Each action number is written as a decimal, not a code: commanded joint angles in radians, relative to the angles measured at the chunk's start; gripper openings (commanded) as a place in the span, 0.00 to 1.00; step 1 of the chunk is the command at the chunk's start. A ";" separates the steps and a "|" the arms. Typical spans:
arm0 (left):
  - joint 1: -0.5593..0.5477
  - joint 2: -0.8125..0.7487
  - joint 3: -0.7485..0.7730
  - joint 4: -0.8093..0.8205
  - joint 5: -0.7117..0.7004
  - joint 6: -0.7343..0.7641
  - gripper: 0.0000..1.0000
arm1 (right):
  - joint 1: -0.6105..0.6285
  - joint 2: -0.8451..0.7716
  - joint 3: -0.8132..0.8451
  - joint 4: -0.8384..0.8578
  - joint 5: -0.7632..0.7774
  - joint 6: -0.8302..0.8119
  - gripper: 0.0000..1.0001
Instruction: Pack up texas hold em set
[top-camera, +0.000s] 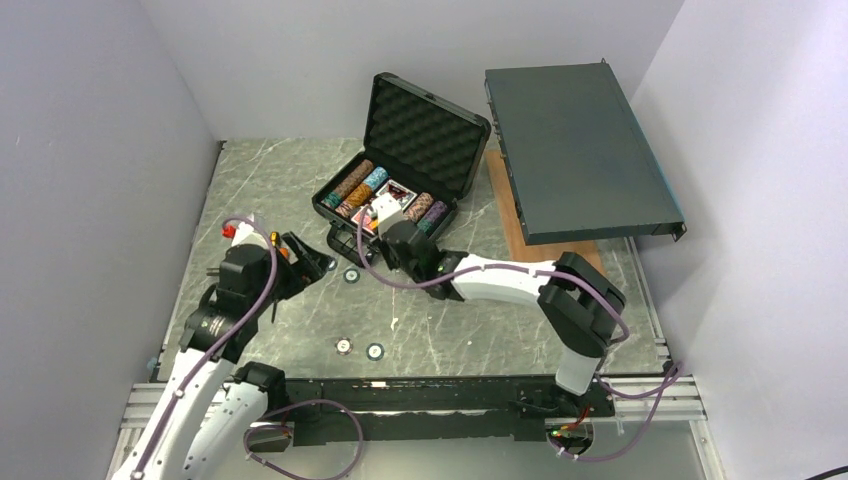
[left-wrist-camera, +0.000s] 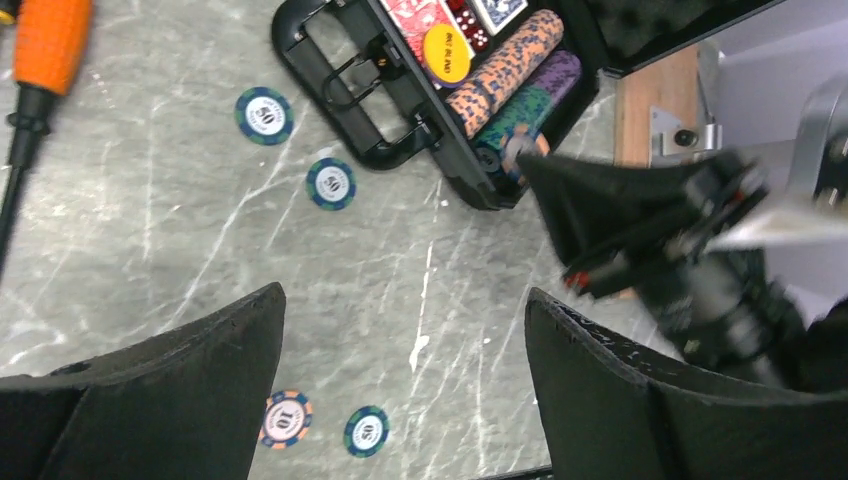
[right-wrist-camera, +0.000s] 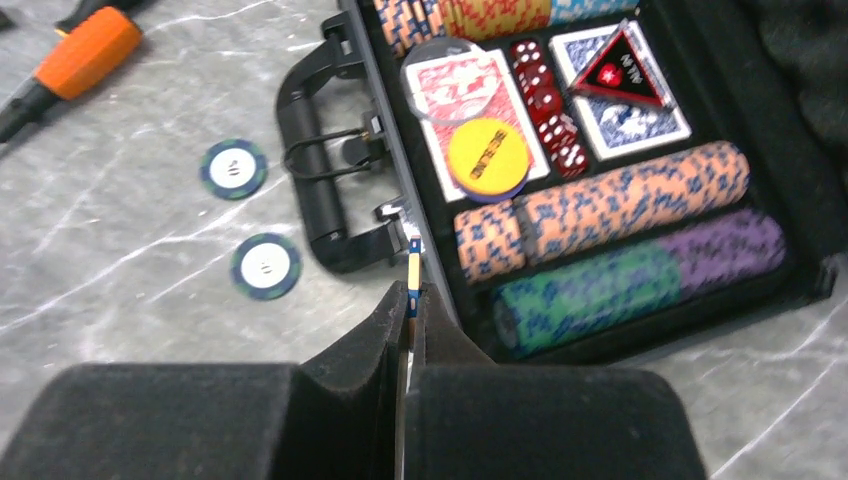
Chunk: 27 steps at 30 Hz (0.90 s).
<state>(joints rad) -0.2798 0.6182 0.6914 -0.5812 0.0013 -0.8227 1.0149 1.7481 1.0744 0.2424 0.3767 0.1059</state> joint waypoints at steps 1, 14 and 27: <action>0.002 -0.071 -0.040 -0.102 -0.039 0.104 0.90 | -0.076 0.064 0.131 -0.049 -0.203 -0.161 0.00; 0.002 -0.064 -0.165 -0.041 0.186 0.116 0.90 | -0.139 0.270 0.336 -0.195 -0.354 -0.227 0.00; 0.002 -0.001 -0.171 -0.026 0.200 0.134 0.89 | -0.142 0.255 0.282 -0.196 -0.251 -0.254 0.00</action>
<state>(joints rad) -0.2798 0.6075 0.5140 -0.6479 0.1867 -0.7143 0.8742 2.0224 1.3785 0.0467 0.0769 -0.1257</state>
